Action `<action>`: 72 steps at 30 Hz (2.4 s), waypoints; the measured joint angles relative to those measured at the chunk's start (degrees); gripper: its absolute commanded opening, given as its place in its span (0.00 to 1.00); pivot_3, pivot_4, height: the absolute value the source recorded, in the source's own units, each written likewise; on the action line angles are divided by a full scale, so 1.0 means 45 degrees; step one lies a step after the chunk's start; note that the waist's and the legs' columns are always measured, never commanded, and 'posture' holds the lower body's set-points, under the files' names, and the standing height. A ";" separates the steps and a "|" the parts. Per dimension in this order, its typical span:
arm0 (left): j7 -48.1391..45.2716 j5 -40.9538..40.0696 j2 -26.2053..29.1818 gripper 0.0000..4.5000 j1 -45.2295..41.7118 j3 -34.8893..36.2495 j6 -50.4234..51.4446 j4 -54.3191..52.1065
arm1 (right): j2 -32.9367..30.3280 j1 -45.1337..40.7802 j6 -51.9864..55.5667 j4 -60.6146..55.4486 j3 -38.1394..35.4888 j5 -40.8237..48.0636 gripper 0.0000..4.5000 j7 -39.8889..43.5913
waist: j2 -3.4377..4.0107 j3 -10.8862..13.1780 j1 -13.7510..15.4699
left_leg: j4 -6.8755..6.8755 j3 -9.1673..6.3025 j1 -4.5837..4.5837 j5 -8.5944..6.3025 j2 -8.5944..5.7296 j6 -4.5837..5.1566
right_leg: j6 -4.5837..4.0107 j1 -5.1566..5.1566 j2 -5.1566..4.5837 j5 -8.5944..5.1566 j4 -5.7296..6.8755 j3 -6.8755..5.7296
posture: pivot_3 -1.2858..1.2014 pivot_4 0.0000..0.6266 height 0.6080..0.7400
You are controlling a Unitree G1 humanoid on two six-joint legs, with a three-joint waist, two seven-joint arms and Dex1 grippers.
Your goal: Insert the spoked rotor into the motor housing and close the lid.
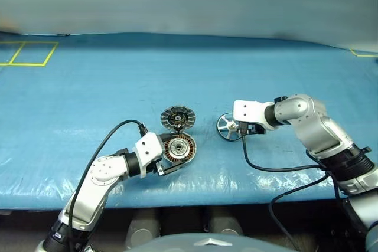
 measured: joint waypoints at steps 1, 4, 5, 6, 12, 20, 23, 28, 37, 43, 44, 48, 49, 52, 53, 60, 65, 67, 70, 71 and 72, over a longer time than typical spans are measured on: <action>0.0004 0.0002 -0.0011 0.85 0.0001 -0.0013 0.0000 0.0000 | -0.0003 0.0009 -0.0184 0.0014 0.0023 -0.0107 0.62 0.0032 | 0.0002 0.0002 -0.0011 | 0.0000 0.0000 0.0001 0.0000 0.0001 0.0000 | 0.0000 -0.0001 0.0001 0.0000 0.0003 0.0000 | 0.52 0.24 1.00; 0.0021 0.0059 -0.0012 0.85 0.0011 -0.0022 0.0000 0.0000 | 0.0011 0.0005 -0.0421 0.0090 0.0019 -0.0263 0.62 0.0042 | 0.0003 0.0002 0.0013 | 0.0003 0.0001 0.0001 0.0001 -0.0001 -0.0001 | 0.0000 0.0001 0.0000 -0.0001 0.0004 0.0000 | 0.52 0.24 1.00; 0.0031 0.0061 -0.0013 0.85 0.0024 -0.0022 0.0000 0.0000 | 0.0078 0.0003 -0.0426 0.0119 0.0019 -0.0285 0.62 0.0046 | 0.0002 0.0002 0.0014 | 0.0003 0.0001 0.0002 0.0001 -0.0002 -0.0001 | 0.0000 0.0004 -0.0001 0.0000 0.0003 0.0000 | 0.52 0.24 1.00; 0.0038 0.0063 -0.0020 0.85 0.0026 -0.0022 0.0000 0.0000 | 0.0168 0.0003 -0.0426 0.0158 0.0021 -0.0312 0.62 0.0045 | 0.0002 0.0002 0.0013 | 0.0004 0.0001 0.0001 0.0001 -0.0002 -0.0001 | 0.0000 0.0003 -0.0001 0.0000 0.0002 0.0001 | 0.52 0.24 1.00; 0.0094 0.0066 -0.0077 0.85 0.0048 -0.0023 0.0011 0.0000 | 0.0426 0.0004 -0.0690 0.0620 0.0291 -0.0820 0.62 0.0013 | 0.0002 0.0002 0.0019 | 0.0003 0.0001 0.0000 0.0001 -0.0003 -0.0001 | 0.0000 0.0004 -0.0002 0.0000 0.0003 0.0001 | 0.52 0.24 1.00; 0.0165 0.0074 -0.0078 0.85 0.0082 -0.0023 0.0014 0.0000 | 0.0621 0.0006 -0.1302 0.1372 0.0519 -0.1395 0.49 -0.0137 | 0.0002 0.0001 0.0020 | 0.0005 0.0002 0.0005 0.0001 -0.0004 -0.0001 | 0.0001 0.0010 -0.0002 0.0001 0.0003 0.0002 | 0.52 0.24 1.00; 0.0163 0.0073 -0.0074 0.85 0.0087 -0.0022 0.0013 -0.0001 | 0.0679 -0.0002 -0.1342 0.1367 0.0424 -0.1430 0.41 -0.0201 | -0.0005 -0.0004 0.0008 | 0.0007 0.0003 0.0016 0.0001 -0.0001 -0.0001 | 0.0001 0.0021 -0.0001 0.0001 0.0004 0.0002 | 0.52 0.24 1.00; 0.0123 0.0047 -0.0079 0.85 0.0093 -0.0021 -0.0034 -0.0019 | 0.0707 0.0154 -0.1112 0.1315 0.0168 -0.1291 0.41 -0.0164 | -0.0004 -0.0004 0.0020 | 0.0010 0.0002 0.0018 0.0002 -0.0001 -0.0003 | 0.0001 0.0023 -0.0001 0.0001 0.0007 0.0002 | 0.52 0.24 1.00; -0.0061 -0.0949 -0.0477 0.85 -0.0235 0.0043 -0.0070 -0.0596 | 0.0712 0.1347 -0.0077 0.0201 -0.0922 -0.0558 0.41 -0.0327 | -0.0003 -0.0005 0.0038 | 0.0009 -0.0004 0.0017 0.0002 -0.0003 -0.0003 | 0.0001 0.0028 0.0002 0.0001 0.0009 0.0001 | 0.52 0.24 1.00; -0.0178 -0.1216 -0.0381 0.85 -0.0164 0.0314 -0.0027 -0.0596 | 0.1637 0.2928 0.1721 -0.1515 -0.2697 0.1725 0.41 -0.0485 | -0.0002 -0.0003 0.0012 | 0.0000 -0.0012 0.0010 0.0002 0.0002 -0.0003 | 0.0001 0.0018 0.0009 0.0001 0.0008 0.0002 | 0.52 0.24 1.00; -0.0160 -0.1281 -0.0359 0.85 -0.0159 0.0438 -0.0012 -0.0596 | 0.1775 0.3123 0.1869 -0.1865 -0.2757 0.2004 0.41 -0.0544 | 0.0001 -0.0001 0.0003 | -0.0001 -0.0012 0.0010 0.0002 0.0002 -0.0003 | 0.0001 0.0015 0.0011 0.0000 0.0009 0.0002 | 0.52 0.24 1.00; -0.0070 -0.1463 -0.0069 0.85 0.0290 0.0964 0.0017 -0.0604 | 0.2267 0.3757 0.2615 -0.3299 -0.3194 0.3143 0.41 -0.0955 | 0.0003 0.0000 0.0012 | 0.0002 -0.0010 0.0011 0.0002 0.0001 -0.0004 | 0.0002 0.0018 0.0008 -0.0001 0.0008 0.0004 | 0.52 0.24 1.00; -0.0056 -0.1493 0.0051 0.85 0.0477 0.1096 0.0014 -0.0602 | 0.2430 0.3897 0.2775 -0.3696 -0.3289 0.3473 0.41 -0.1049 | 0.0002 0.0000 0.0013 | 0.0001 -0.0011 0.0009 0.0002 0.0001 -0.0004 | 0.0002 0.0017 0.0007 -0.0002 0.0007 0.0003 | 0.52 0.24 1.00; 0.0047 -0.1503 0.0153 0.85 0.1108 0.1552 -0.0049 -0.0597 | 0.3122 0.4263 0.3355 -0.4872 -0.3380 0.4511 0.41 -0.1336 | 0.0002 0.0000 0.0010 | 0.0000 -0.0012 0.0009 0.0001 0.0002 -0.0004 | 0.0001 0.0014 0.0004 -0.0002 0.0008 0.0001 | 0.52 0.24 1.00; 0.0144 -0.1503 0.0152 0.85 0.1387 0.1727 -0.0161 -0.0599 | 0.3320 0.4353 0.3532 -0.5197 -0.3379 0.4894 0.41 -0.1438 | 0.0002 0.0000 0.0015 | 0.0000 -0.0012 0.0009 0.0001 0.0001 -0.0004 | 0.0001 0.0014 0.0000 -0.0002 0.0007 0.0001 | 0.52 0.24 1.00; 0.1032 -0.1321 -0.0608 0.85 0.3067 0.2305 -0.1079 -0.0306 | 0.4066 0.4426 0.3737 -0.5422 -0.3173 0.5446 0.41 -0.2681 | -0.0003 -0.0002 0.0025 | 0.0012 -0.0006 0.0013 0.0000 -0.0001 -0.0004 | 0.0001 0.0013 -0.0020 -0.0002 0.0001 -0.0005 | 0.52 0.24 1.00; 0.1424 -0.1132 -0.1008 0.85 0.3777 0.2307 -0.1592 -0.0253 | 0.4197 0.4313 0.3724 -0.5349 -0.2548 0.5676 0.41 -0.2875 | -0.0002 -0.0002 0.0021 | 0.0001 -0.0009 0.0008 0.0000 0.0001 -0.0005 | -0.0007 -0.0003 -0.0020 -0.0005 0.0002 -0.0009 | 0.52 0.24 1.00; 0.1665 -0.1002 -0.1320 0.85 0.3919 0.2317 -0.1979 -0.0182 | 0.4160 0.4204 0.3630 -0.5150 -0.2038 0.5622 0.41 -0.2867 | -0.0002 -0.0002 0.0017 | 0.0001 -0.0007 0.0010 0.0000 0.0000 -0.0004 | -0.0008 -0.0010 -0.0022 -0.0005 0.0000 -0.0008 | 0.52 0.24 1.00; 0.1939 -0.0785 -0.1748 0.85 0.4031 0.2195 -0.2519 0.0269 | 0.4161 0.4033 0.3415 -0.4927 -0.1500 0.5572 0.41 -0.2885 | -0.0002 -0.0002 0.0019 | 0.0003 -0.0008 0.0010 0.0000 -0.0001 -0.0003 | -0.0007 -0.0011 -0.0022 -0.0005 -0.0001 -0.0009 | 0.52 0.24 1.00; 0.2017 -0.0650 -0.1875 0.85 0.4078 0.2146 -0.2692 0.0461 | 0.4145 0.3960 0.3367 -0.4893 -0.1406 0.5512 0.41 -0.2912 | -0.0002 -0.0002 0.0018 | 0.0003 -0.0008 0.0010 -0.0001 -0.0002 -0.0003 | -0.0007 -0.0011 -0.0022 -0.0005 -0.0001 -0.0010 | 0.52 0.24 1.00; 0.2141 -0.0590 -0.2104 0.85 0.4115 0.2083 -0.2885 0.0694 | 0.4121 0.3892 0.3304 -0.4823 -0.1313 0.5433 0.41 -0.2964 | -0.0002 -0.0002 0.0020 | 0.0002 -0.0006 0.0011 -0.0001 -0.0003 -0.0003 | -0.0007 -0.0015 -0.0023 -0.0005 -0.0002 -0.0009 | 0.52 0.24 1.00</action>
